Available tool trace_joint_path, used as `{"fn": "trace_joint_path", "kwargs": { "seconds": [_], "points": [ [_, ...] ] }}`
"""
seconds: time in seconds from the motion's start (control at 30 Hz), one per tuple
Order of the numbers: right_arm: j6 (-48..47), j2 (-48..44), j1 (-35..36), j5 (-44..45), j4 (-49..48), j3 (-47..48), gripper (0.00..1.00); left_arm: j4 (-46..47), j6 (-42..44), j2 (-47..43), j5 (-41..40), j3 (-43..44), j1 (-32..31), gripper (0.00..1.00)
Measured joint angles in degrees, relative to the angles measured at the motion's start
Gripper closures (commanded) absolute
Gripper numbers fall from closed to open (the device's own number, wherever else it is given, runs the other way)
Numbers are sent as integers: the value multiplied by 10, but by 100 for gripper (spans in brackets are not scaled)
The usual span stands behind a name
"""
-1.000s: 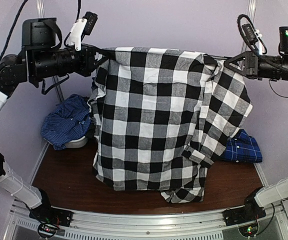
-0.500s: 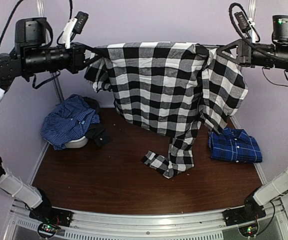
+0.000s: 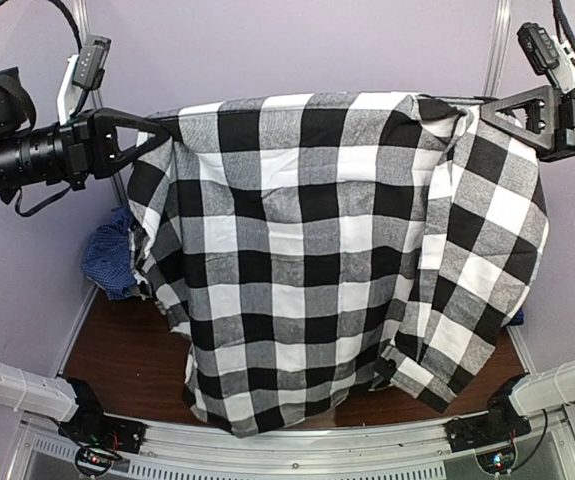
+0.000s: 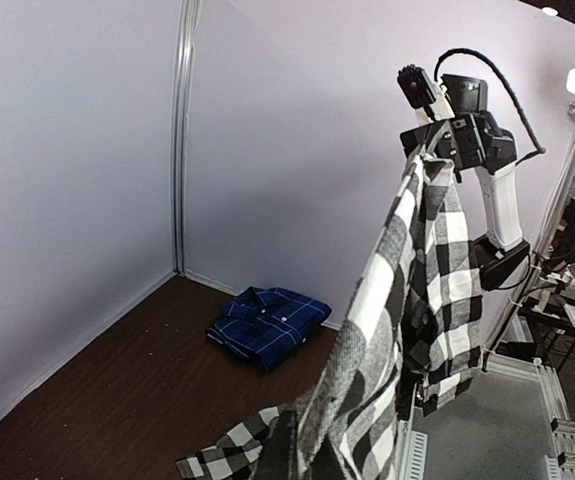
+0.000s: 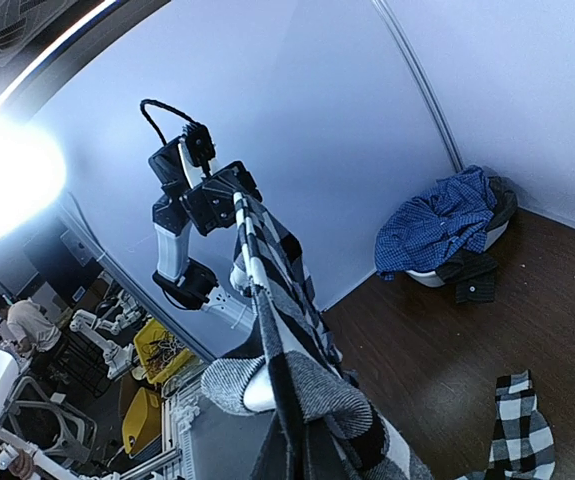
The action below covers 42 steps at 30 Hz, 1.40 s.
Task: Fold and stack the long sleeve shirts
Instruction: Flatten out the crumpled shirt at the center of the board.
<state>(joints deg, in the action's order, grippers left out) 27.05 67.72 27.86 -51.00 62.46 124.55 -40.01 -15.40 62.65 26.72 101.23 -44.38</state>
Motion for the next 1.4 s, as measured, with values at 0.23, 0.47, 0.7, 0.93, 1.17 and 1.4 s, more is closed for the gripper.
{"fn": "trace_joint_path", "kwargs": {
  "seconds": [0.23,0.47,0.7,0.93,1.17,1.4],
  "points": [
    [-34,17,0,121,26,-12,100,-19,13,66,-133,44,-4,100],
    [-100,59,-9,344,-43,-189,100,17,36,206,-242,8,70,100],
    [-165,258,-58,402,-187,-260,100,104,50,409,-240,-20,157,100],
    [-216,532,-88,472,-255,-176,100,130,55,648,-273,90,174,100],
    [-248,656,-90,531,-261,-80,80,127,59,717,-318,146,176,99],
    [-274,702,-143,669,-269,28,42,128,56,736,-413,195,233,64]
  ]
}}
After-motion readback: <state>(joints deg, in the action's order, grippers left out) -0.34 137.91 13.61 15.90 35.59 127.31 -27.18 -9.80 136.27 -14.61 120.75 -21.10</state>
